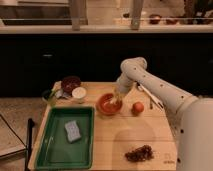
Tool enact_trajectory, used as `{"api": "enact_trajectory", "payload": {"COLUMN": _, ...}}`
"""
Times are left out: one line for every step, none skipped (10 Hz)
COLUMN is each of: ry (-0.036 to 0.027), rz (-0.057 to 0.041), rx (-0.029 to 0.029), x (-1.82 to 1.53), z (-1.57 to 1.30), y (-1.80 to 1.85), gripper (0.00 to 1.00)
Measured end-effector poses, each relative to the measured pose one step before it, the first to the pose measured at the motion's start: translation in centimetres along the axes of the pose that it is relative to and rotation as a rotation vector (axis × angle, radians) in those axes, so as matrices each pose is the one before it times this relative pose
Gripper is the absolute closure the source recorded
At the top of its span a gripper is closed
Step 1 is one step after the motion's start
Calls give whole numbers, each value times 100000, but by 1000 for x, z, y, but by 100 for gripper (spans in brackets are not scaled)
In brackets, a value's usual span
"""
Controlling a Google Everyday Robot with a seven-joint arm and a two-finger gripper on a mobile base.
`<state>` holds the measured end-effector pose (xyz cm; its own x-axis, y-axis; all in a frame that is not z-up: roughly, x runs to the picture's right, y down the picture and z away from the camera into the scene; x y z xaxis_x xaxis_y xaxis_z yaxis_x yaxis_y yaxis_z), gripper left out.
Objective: Place banana in red bowl
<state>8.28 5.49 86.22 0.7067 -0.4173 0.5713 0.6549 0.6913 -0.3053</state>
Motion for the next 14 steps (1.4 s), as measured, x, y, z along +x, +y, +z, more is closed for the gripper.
{"api": "enact_trajectory", "payload": {"ry": -1439, "rz": -1282, "rx": 164, "x": -410, "z": 82, "y": -106, "gripper": 90}}
{"api": "enact_trajectory", "payload": {"ry": -2050, "rz": -1674, "rx": -291, "x": -597, "z": 186, "y": -113, "gripper": 90}}
{"api": "enact_trajectory", "payload": {"ry": -1278, "rz": -1225, "rx": -97, "x": -428, "z": 129, "y": -156, "gripper": 90}}
{"api": "enact_trajectory", "payload": {"ry": -1286, "rz": -1146, "rx": -276, "x": -416, "z": 162, "y": -92, "gripper": 90}}
{"api": "enact_trajectory", "payload": {"ry": -1028, "rz": -900, "rx": -417, "x": -313, "z": 157, "y": -43, "gripper": 89}}
{"api": "enact_trajectory", "payload": {"ry": -1130, "rz": -698, "rx": -400, "x": -256, "z": 243, "y": -83, "gripper": 81}}
{"api": "enact_trajectory", "payload": {"ry": -792, "rz": -521, "rx": -412, "x": -158, "z": 167, "y": -47, "gripper": 73}}
{"api": "enact_trajectory", "payload": {"ry": -727, "rz": -602, "rx": -371, "x": -198, "z": 190, "y": -90, "gripper": 63}}
{"api": "enact_trajectory", "payload": {"ry": -603, "rz": -554, "rx": -98, "x": -189, "z": 209, "y": -126, "gripper": 51}}
{"api": "enact_trajectory", "payload": {"ry": -283, "rz": -61, "rx": -92, "x": -46, "z": 80, "y": 9, "gripper": 43}}
{"api": "enact_trajectory", "payload": {"ry": -197, "rz": 63, "rx": -43, "x": 20, "z": 94, "y": 60, "gripper": 33}}
{"api": "enact_trajectory", "payload": {"ry": -66, "rz": -20, "rx": 21, "x": -7, "z": 34, "y": -41, "gripper": 24}}
{"api": "enact_trajectory", "payload": {"ry": 1, "rz": -44, "rx": -106, "x": 2, "z": 70, "y": -18, "gripper": 20}}
{"api": "enact_trajectory", "payload": {"ry": -75, "rz": -110, "rx": -93, "x": -47, "z": 87, "y": -57, "gripper": 20}}
